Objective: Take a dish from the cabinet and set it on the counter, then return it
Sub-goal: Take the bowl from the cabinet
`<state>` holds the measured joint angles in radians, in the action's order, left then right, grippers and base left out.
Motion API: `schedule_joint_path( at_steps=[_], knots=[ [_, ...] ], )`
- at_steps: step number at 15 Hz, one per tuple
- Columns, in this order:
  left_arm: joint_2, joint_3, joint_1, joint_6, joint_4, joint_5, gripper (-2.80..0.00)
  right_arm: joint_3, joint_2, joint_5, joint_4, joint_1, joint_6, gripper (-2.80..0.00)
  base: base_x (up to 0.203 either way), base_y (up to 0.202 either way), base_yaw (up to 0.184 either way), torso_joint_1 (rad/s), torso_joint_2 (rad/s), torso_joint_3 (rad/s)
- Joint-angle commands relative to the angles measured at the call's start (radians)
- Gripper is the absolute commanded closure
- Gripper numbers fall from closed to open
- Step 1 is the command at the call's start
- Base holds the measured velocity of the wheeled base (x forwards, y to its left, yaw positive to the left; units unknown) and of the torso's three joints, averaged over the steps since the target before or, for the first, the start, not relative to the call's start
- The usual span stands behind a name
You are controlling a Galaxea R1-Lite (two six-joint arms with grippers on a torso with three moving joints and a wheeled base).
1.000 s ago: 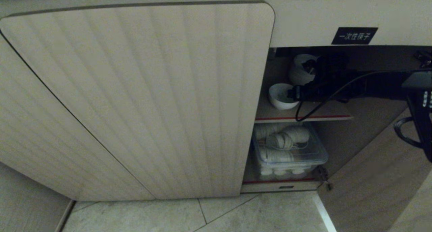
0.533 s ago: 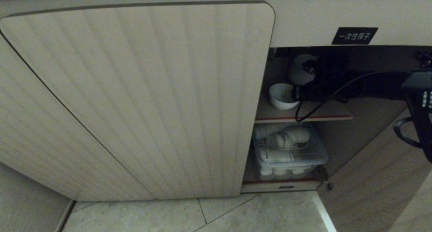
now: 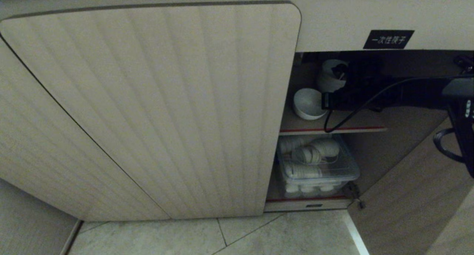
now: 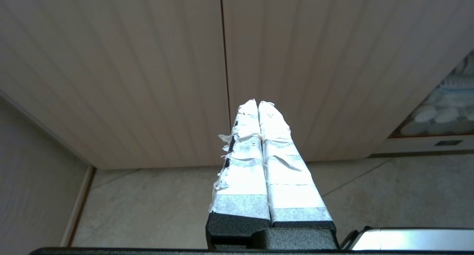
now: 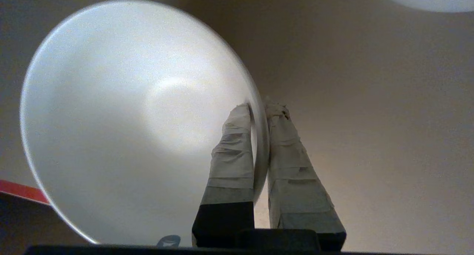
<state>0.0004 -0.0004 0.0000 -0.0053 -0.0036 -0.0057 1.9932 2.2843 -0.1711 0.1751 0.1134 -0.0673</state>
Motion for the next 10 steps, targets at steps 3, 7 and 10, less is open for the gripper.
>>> schedule_joint_path(
  at_steps=[3,7,10],
  knots=[
    [0.0,0.0,0.0,-0.001,0.001,0.0,0.0,-0.001,0.001,-0.001,0.003,-0.001,0.0,0.0,0.0,0.0,0.0,0.0,0.0,0.0],
    [0.0,0.0,0.0,-0.001,0.001,0.0,0.0,-0.002,-0.006,-0.002,0.015,-0.001,0.0,0.0,0.0,0.0,0.0,0.0,0.0,0.0],
    [0.0,0.0,0.0,-0.001,0.001,0.0,0.0,-0.003,-0.018,-0.039,0.03,-0.003,-0.011,0.0,0.0,0.0,0.0,0.0,0.0,0.0]
  ],
)
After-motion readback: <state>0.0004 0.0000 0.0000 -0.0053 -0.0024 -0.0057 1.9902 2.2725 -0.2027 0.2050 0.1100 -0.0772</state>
